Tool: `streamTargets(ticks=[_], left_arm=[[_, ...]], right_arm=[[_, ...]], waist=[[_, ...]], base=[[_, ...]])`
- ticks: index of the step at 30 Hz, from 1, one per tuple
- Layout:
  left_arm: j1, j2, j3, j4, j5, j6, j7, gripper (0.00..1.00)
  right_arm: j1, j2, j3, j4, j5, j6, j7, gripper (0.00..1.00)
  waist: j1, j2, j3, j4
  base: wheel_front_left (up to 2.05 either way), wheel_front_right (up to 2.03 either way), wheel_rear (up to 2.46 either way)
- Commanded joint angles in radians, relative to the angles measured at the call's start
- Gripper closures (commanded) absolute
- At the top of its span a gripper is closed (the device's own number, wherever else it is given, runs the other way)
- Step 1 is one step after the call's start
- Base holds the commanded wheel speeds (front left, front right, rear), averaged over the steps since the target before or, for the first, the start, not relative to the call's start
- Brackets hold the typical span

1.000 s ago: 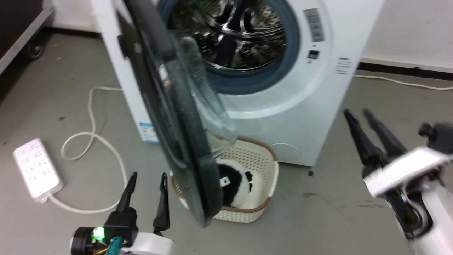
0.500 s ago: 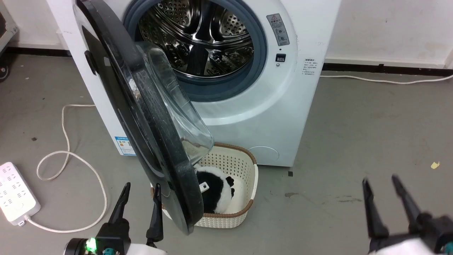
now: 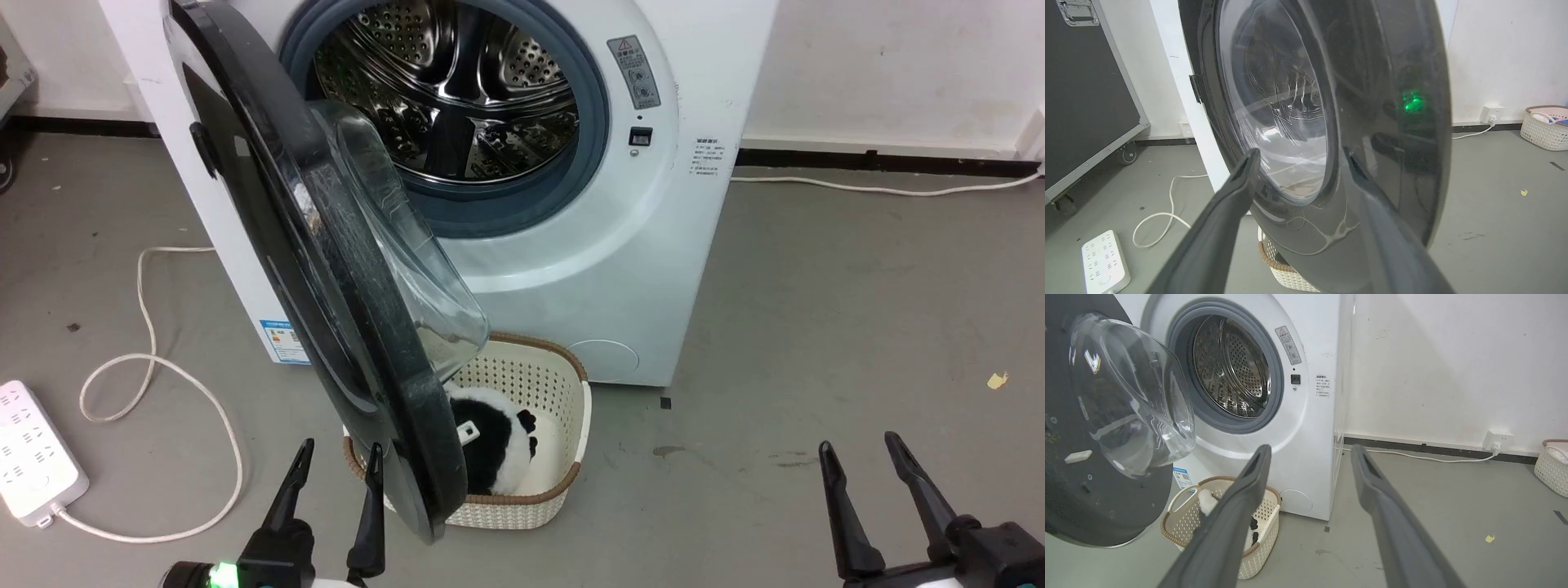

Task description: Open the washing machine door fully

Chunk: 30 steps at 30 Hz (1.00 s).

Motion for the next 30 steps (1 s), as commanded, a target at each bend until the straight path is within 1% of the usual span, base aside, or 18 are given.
streamTargets(ticks=[1, 2, 9, 16, 19, 23, 27, 28, 29, 30], left_arm=[[0.012, 0.003, 0.001, -0.003, 0.002, 0.002, -0.006, 0.29], [0.01, 0.002, 0.003, -0.008, 0.003, 0.004, -0.006, 1.0], [-0.014, -0.014, 0.064, -0.106, -0.004, 0.04, -0.006, 1.0], [-0.102, -0.02, 0.168, -0.304, -0.004, 0.065, -0.006, 1.0], [-0.164, -0.009, 0.198, -0.39, 0.008, 0.062, -0.006, 1.0], [-0.24, 0.011, 0.204, -0.486, 0.03, 0.05, -0.006, 1.0], [-0.286, 0.027, 0.175, -0.522, 0.044, 0.025, -0.005, 1.0], [-0.286, 0.027, 0.175, -0.522, 0.044, 0.025, -0.005, 1.0], [-0.297, 0.03, 0.141, -0.534, 0.056, 0.01, 0.004, 1.0], [-0.297, 0.03, 0.141, -0.534, 0.056, 0.01, 0.004, 1.0]], right_arm=[[-0.01, 0.006, 0.003, -0.003, 0.008, 0.001, -0.006, 0.0], [-0.011, 0.006, 0.005, -0.002, 0.012, 0.001, -0.007, 0.0], [-0.024, 0.006, 0.014, 0.001, 0.038, 0.001, -0.004, 0.0], [-0.037, 0.006, 0.01, -0.005, 0.052, 0.001, -0.004, 0.0], [-0.044, 0.006, 0.011, -0.003, 0.058, 0.001, -0.004, 0.0], [-0.05, 0.006, 0.013, 0.0, 0.065, 0.001, -0.004, 0.0], [-0.059, 0.006, 0.017, 0.001, 0.072, 0.001, -0.005, 0.0], [-0.059, 0.006, 0.017, 0.001, 0.072, 0.001, -0.005, 0.0], [-0.063, 0.006, 0.018, 0.003, 0.076, 0.001, -0.006, 0.0], [-0.063, 0.006, 0.018, 0.003, 0.076, 0.001, -0.006, 0.0]], waist=[[0.0001, 0.0, 0.001, 0.0], [0.0001, 0.0, 0.001, 0.001], [0.0001, 0.0, 0.008, 0.002], [0.0001, 0.0, 0.017, 0.002], [0.0001, 0.0, 0.021, 0.0], [0.0001, 0.0, 0.025, -0.001], [0.0001, 0.0, 0.034, -0.004], [0.0001, 0.0, 0.034, -0.004], [0.0001, 0.0, 0.038, -0.005], [0.0001, 0.0, 0.038, -0.005]], base=[[0.0, 0.0, 0.0], [0.0, 0.0, 0.0], [0.0, 0.0, 0.0], [0.0, 0.0, 0.0], [0.0, 0.0, 0.0], [0.0, 0.0, 0.0], [0.0, 0.0, 0.0], [0.0, 0.0, 0.0], [0.0, 0.0, 0.0], [0.0, 0.0, 0.0]])
